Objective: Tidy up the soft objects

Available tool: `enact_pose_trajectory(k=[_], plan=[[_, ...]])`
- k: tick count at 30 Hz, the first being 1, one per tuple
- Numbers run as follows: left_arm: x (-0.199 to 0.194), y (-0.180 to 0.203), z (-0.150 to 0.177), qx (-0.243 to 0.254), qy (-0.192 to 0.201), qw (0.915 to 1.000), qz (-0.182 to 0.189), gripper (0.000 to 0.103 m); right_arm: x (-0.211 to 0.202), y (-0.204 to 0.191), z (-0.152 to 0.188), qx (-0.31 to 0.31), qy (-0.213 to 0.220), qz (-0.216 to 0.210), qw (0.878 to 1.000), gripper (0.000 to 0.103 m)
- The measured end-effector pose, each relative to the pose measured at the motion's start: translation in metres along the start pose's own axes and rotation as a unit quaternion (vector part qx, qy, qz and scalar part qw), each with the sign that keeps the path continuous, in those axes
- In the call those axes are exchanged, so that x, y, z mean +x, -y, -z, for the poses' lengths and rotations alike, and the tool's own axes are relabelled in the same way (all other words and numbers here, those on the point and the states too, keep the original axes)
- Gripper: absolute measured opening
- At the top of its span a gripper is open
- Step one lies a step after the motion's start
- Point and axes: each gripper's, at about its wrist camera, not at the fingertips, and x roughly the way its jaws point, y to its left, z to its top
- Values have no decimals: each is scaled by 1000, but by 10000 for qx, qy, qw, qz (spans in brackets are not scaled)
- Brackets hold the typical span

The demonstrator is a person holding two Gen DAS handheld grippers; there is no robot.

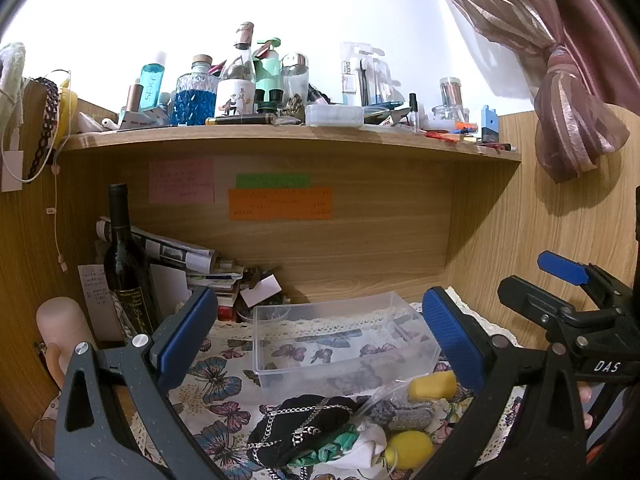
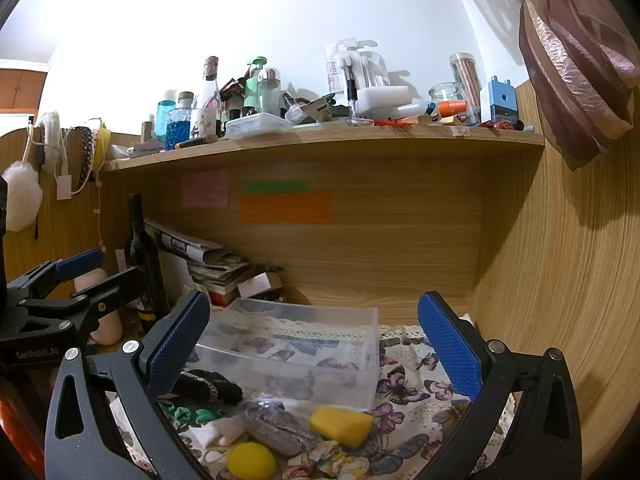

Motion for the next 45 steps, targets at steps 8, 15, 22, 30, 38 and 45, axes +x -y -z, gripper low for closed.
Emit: enact_pose_trajectory(k=[8, 15, 22, 30, 38, 45], plan=[[-4, 0, -3, 11, 44, 10000, 16, 103, -1, -1, -1, 7, 36, -7, 10000, 103], [-4, 1, -3, 3, 21, 10000, 25, 103, -2, -2, -1, -7, 49, -9, 10000, 103], [-4, 2, -3, 3, 25, 10000, 61, 103, -2, -3, -2, -26, 72, -52, 10000, 103], [-3, 4, -2, 17, 7, 10000, 77, 103, -2, -4, -2, -86, 89, -55, 9999, 103], [5, 0, 4, -26, -218, 9995, 229, 103, 6, 5, 5, 21, -137, -184, 9997, 103], [29, -15, 32, -74, -992, 9947, 275, 103, 25, 28, 35, 227, -894, -141, 9956, 103]])
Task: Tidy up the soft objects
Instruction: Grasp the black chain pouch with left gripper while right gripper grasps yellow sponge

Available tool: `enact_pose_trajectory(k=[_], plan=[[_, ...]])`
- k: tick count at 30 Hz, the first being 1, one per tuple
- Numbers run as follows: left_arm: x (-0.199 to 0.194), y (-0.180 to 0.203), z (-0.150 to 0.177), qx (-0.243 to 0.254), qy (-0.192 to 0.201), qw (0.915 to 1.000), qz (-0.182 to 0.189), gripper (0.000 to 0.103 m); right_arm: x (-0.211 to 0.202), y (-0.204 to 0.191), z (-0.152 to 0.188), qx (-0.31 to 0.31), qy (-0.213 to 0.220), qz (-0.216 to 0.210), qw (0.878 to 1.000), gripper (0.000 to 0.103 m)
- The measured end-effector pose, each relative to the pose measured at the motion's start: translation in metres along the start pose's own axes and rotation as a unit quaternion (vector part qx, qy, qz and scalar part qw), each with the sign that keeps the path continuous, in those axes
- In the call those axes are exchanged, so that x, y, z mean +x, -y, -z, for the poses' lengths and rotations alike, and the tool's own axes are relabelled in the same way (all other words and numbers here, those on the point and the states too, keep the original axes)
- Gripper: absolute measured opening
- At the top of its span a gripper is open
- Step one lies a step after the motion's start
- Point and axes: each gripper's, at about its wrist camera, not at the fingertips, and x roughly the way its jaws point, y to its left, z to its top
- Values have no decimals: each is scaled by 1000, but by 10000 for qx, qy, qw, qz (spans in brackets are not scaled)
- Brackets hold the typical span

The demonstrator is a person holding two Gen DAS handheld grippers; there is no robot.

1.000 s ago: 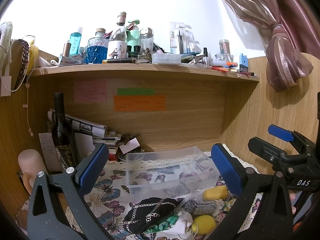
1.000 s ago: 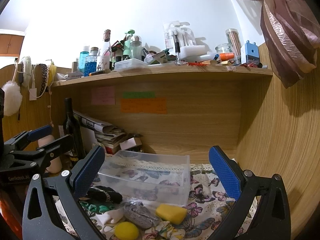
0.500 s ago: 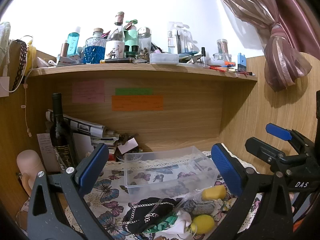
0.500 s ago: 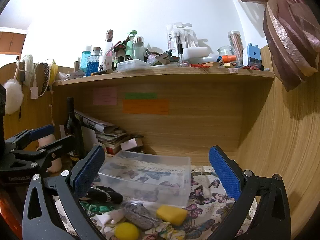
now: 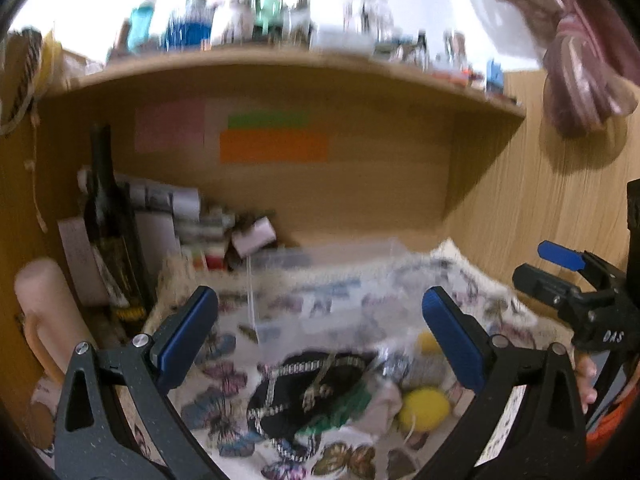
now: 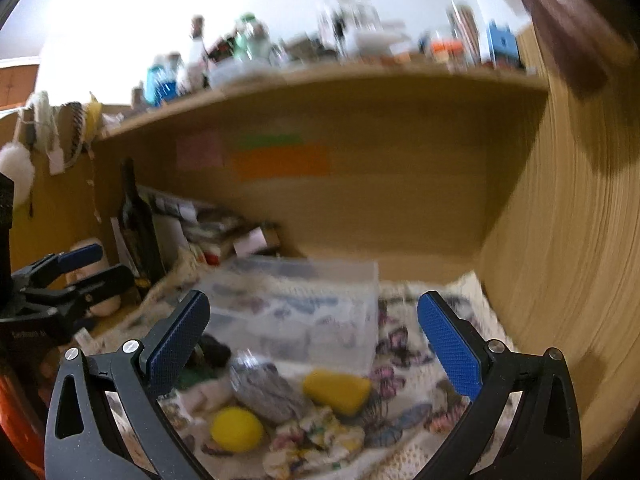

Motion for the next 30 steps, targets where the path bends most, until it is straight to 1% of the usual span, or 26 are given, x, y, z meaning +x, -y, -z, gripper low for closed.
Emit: enact_pose_trajectory(k=[3, 8, 10, 11, 12, 14, 16, 17, 18, 19, 21, 22, 24, 26, 27, 28, 30], plan=[[12, -4, 14, -9, -393, 9992, 112, 103, 10, 9, 14, 62, -346, 42, 9994, 103], [31, -5, 36, -26, -789, 9968, 115, 103, 22, 17, 35, 159, -809, 12, 9966, 101], [39, -8, 42, -151, -999, 9948, 158, 94, 28, 17, 40, 185, -959, -16, 9952, 96], [42, -10, 45, -187, -1079, 9938, 170, 86, 31, 17, 41, 185, -1025, -23, 9946, 92], [47, -12, 48, -247, -1186, 9925, 187, 82, 35, 17, 43, 171, -1088, -24, 9939, 90], [54, -16, 52, -338, -1288, 9908, 242, 79, 41, 17, 44, 146, -1175, -29, 9930, 88], [60, -19, 56, -401, -1396, 9889, 316, 71, 51, 19, 45, 121, -1290, -13, 9916, 83], [64, -20, 57, -431, -1498, 9869, 412, 63, 56, 20, 46, 110, -1364, -27, 9906, 79], [67, -22, 59, -467, -1583, 9852, 466, 58, 61, 21, 48, 97, -1453, -47, 9893, 73], [69, -23, 60, -493, -1621, 9843, 485, 57, 69, 22, 49, 101, -1578, -58, 9874, 70], [72, -24, 60, -493, -1620, 9844, 483, 52, 81, 24, 53, 148, -1767, -105, 9841, 60], [71, -24, 60, -490, -1609, 9845, 493, 50, 87, 26, 55, 193, -1862, -140, 9822, 58], [72, -25, 58, -490, -1590, 9846, 545, 42, 95, 29, 60, 287, -2006, -206, 9790, 53], [71, -25, 57, -468, -1566, 9851, 542, 37, 99, 32, 64, 406, -2109, -310, 9762, 48], [71, -26, 56, -462, -1560, 9853, 531, 34, 98, 33, 64, 452, -2106, -374, 9758, 45], [70, -26, 56, -456, -1538, 9856, 533, 32, 97, 33, 64, 461, -2074, -375, 9765, 45], [69, -28, 53, -488, -1522, 9856, 556, 24, 94, 33, 64, 448, -2043, -340, 9773, 41]])
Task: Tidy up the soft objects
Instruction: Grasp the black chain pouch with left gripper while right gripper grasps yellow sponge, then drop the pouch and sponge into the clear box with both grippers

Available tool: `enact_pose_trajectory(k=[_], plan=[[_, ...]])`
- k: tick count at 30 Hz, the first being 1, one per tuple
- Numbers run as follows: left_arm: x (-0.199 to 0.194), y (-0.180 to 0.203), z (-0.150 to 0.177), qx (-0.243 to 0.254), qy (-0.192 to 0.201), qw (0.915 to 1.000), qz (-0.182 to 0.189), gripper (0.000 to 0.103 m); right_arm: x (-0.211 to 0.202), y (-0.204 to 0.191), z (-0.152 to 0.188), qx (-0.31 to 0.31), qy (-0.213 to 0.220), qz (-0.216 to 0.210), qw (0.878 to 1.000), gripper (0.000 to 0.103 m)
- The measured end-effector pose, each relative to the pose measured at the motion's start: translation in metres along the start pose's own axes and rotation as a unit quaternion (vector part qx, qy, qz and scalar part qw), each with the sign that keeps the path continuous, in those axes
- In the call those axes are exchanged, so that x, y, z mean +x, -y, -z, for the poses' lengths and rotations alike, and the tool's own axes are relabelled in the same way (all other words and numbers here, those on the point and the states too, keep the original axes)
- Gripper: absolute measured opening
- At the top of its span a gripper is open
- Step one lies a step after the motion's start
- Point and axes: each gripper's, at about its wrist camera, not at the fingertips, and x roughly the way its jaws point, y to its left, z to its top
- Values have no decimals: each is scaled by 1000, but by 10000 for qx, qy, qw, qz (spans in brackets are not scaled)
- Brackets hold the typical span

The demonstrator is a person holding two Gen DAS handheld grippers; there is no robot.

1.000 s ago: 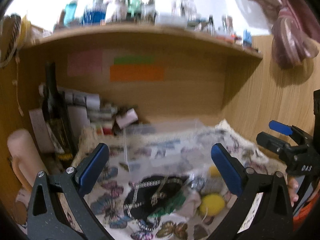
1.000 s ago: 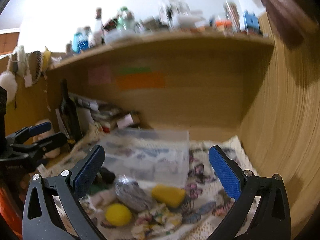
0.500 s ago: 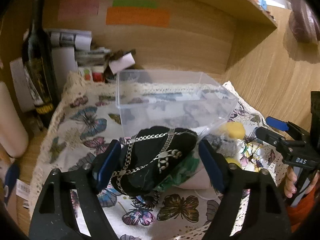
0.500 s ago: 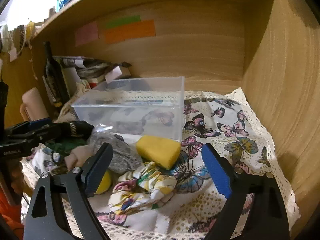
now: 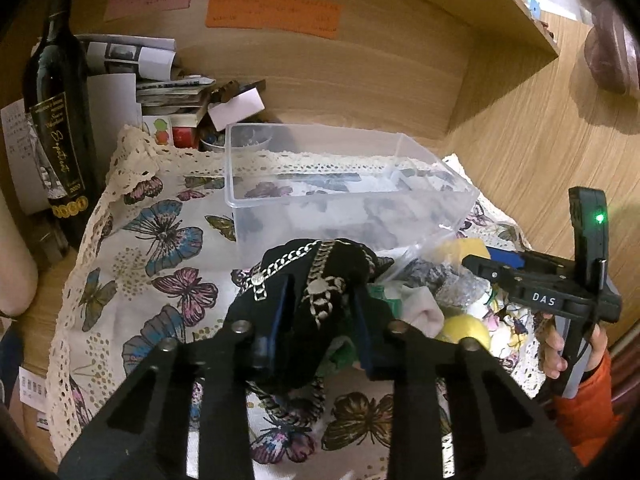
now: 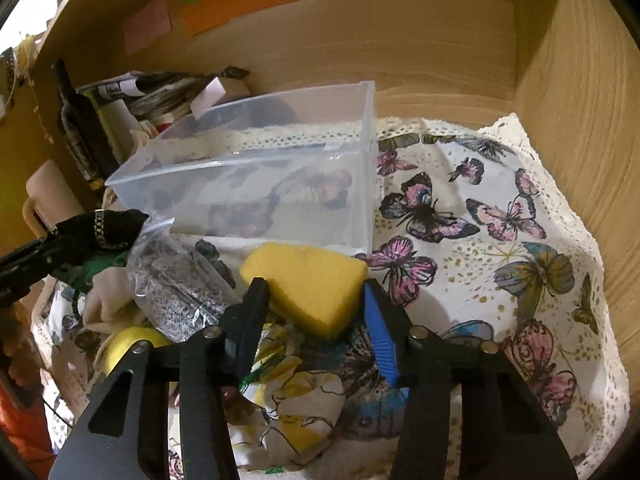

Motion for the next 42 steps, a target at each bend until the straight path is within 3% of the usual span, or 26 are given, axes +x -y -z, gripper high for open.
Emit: enact_pose_trajectory(k=[5, 16, 27, 35, 42], plan=[[-15, 0, -6, 24, 215, 9998, 6, 17, -9, 2, 1, 21, 188, 104, 9998, 38], [-54, 2, -28, 170, 936, 9954, -72, 17, -56, 1, -13, -43, 986, 167, 9950, 38], [-58, 3, -71, 217, 1394, 9900, -86, 17, -73, -12, -42, -240, 1530, -10, 9879, 38], [-32, 2, -103, 202, 1443, 9892, -179, 17, -53, -23, -71, -441, 1487, -94, 9879, 38], [11, -4, -121, 168, 1091, 9935, -293, 17, -24, -29, -94, -554, 1215, -102, 9910, 38]])
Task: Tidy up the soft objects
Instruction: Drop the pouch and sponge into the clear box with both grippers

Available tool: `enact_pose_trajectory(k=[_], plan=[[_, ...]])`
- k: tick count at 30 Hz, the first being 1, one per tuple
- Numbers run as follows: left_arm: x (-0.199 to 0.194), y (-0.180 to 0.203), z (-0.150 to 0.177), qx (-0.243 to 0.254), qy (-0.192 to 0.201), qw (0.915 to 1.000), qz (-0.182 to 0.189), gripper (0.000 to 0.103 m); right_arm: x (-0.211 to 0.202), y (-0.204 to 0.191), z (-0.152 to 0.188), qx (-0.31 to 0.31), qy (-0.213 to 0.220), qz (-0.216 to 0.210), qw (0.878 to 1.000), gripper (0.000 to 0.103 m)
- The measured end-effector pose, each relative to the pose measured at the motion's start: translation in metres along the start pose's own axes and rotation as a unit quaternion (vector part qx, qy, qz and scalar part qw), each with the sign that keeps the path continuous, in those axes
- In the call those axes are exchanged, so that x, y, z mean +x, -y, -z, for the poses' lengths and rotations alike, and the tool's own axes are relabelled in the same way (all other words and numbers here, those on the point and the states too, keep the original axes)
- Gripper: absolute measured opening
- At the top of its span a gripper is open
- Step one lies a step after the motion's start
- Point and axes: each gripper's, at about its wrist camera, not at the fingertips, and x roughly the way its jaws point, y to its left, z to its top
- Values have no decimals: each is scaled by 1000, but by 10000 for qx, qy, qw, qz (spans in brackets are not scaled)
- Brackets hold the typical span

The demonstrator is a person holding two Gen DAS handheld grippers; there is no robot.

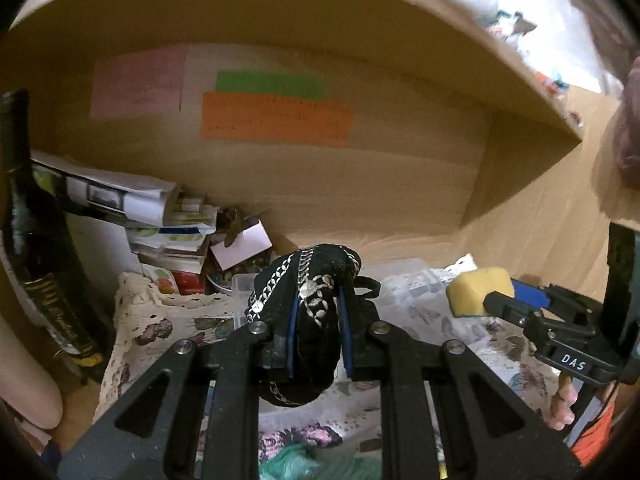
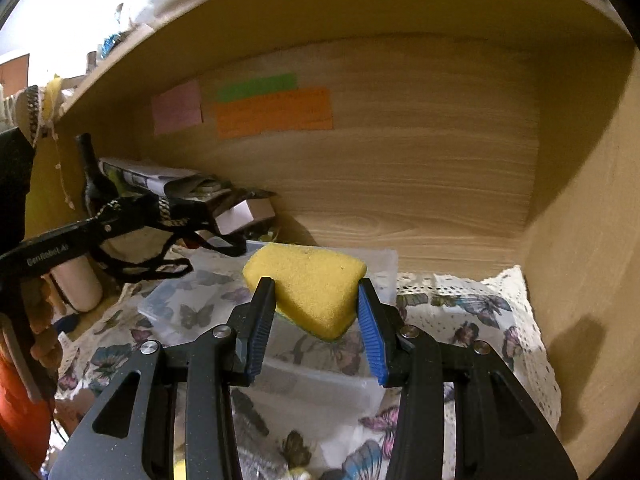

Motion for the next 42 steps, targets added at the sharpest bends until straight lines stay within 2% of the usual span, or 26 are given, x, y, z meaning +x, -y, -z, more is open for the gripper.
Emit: enact_pose_trajectory(k=[8, 15, 22, 25, 28, 32, 37, 39, 42], plan=[[44, -2, 6, 60, -541, 9985, -114, 17, 44, 0, 1, -95, -586, 9, 9982, 38], [77, -4, 20, 79, -1138, 9934, -114, 17, 74, 3, 12, -138, -1062, 46, 9942, 38], [90, 4, 32, 242, -1489, 9884, -147, 18, 87, 7, 16, -130, -1294, 122, 9914, 39], [89, 6, 31, 273, -1533, 9877, -152, 23, 88, 6, 16, -161, -1306, 159, 9912, 40], [85, 5, 29, 270, -1497, 9883, -121, 32, 87, 4, 15, -206, -1313, 195, 9909, 42], [71, 7, 27, 294, -1301, 9910, -97, 56, 82, 2, 12, -198, -1214, 194, 9922, 55], [38, 12, 19, 323, -885, 9955, -93, 76, 55, -1, 4, -205, -823, 191, 9962, 68], [23, 13, 16, 321, -701, 9970, -85, 89, 41, -2, 2, -240, -642, 237, 9974, 75], [-1, 17, 14, 381, -415, 9984, -98, 100, 18, -6, -1, -306, -319, 291, 9986, 83]])
